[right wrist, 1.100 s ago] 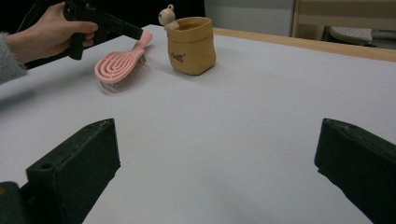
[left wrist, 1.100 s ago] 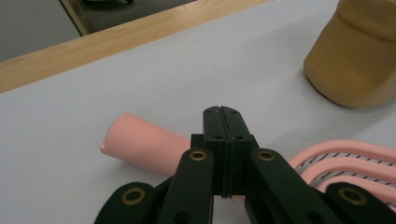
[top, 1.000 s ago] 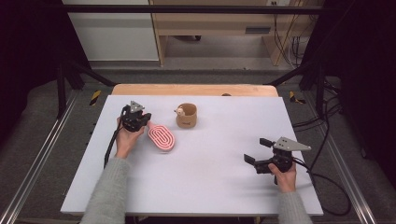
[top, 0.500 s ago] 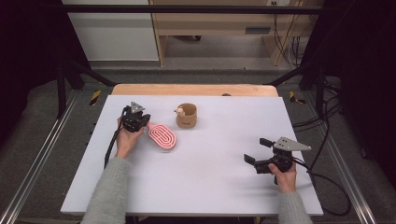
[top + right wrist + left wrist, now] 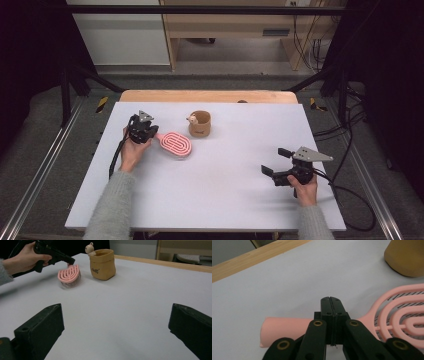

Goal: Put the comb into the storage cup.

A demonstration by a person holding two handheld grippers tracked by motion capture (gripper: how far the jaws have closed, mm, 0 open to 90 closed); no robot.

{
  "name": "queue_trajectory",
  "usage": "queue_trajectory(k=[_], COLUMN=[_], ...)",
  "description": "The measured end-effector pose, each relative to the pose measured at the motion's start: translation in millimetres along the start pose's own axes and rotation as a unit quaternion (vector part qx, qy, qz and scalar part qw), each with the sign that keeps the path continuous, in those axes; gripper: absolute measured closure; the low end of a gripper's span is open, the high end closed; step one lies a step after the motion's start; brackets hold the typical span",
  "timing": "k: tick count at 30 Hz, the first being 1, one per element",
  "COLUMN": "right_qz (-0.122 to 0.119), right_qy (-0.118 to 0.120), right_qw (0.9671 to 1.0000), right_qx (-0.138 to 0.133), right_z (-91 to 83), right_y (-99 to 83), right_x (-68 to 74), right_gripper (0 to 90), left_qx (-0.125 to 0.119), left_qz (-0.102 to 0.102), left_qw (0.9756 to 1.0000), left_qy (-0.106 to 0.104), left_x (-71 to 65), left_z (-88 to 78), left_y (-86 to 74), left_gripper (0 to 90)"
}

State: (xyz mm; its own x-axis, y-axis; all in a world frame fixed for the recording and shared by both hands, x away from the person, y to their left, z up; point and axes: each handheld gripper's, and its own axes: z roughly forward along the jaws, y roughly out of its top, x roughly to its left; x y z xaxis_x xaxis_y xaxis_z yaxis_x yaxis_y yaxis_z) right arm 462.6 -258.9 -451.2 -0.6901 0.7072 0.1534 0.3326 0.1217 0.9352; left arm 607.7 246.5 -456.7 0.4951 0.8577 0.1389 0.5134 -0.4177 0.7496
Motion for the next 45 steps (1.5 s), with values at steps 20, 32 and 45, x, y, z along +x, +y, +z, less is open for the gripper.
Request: queue_trajectory(k=[20,32,45], right_qz=[0.000,0.000,-0.001], right_qy=[0.001,0.002,0.002], right_qw=[1.0000,1.0000,1.0000], right_qx=[0.002,0.002,0.004], right_z=[0.5,0.7,0.7], right_y=[-0.2,-0.3,-0.3], right_x=[0.2,0.3,0.1], right_gripper=[0.3,0.3,0.3], left_qx=[0.020,0.019,0.009], left_qz=[-0.001,0.004,-0.027], left_qw=[0.9998,0.9998,0.9995], left_qy=[-0.007,-0.007,0.014], left_x=[5.1,4.9,23.1], left_z=[-10.7,-11.2,-12.0], left_y=[-9.7,-10.7,-16.3], left_gripper=[89.7,89.8,89.7])
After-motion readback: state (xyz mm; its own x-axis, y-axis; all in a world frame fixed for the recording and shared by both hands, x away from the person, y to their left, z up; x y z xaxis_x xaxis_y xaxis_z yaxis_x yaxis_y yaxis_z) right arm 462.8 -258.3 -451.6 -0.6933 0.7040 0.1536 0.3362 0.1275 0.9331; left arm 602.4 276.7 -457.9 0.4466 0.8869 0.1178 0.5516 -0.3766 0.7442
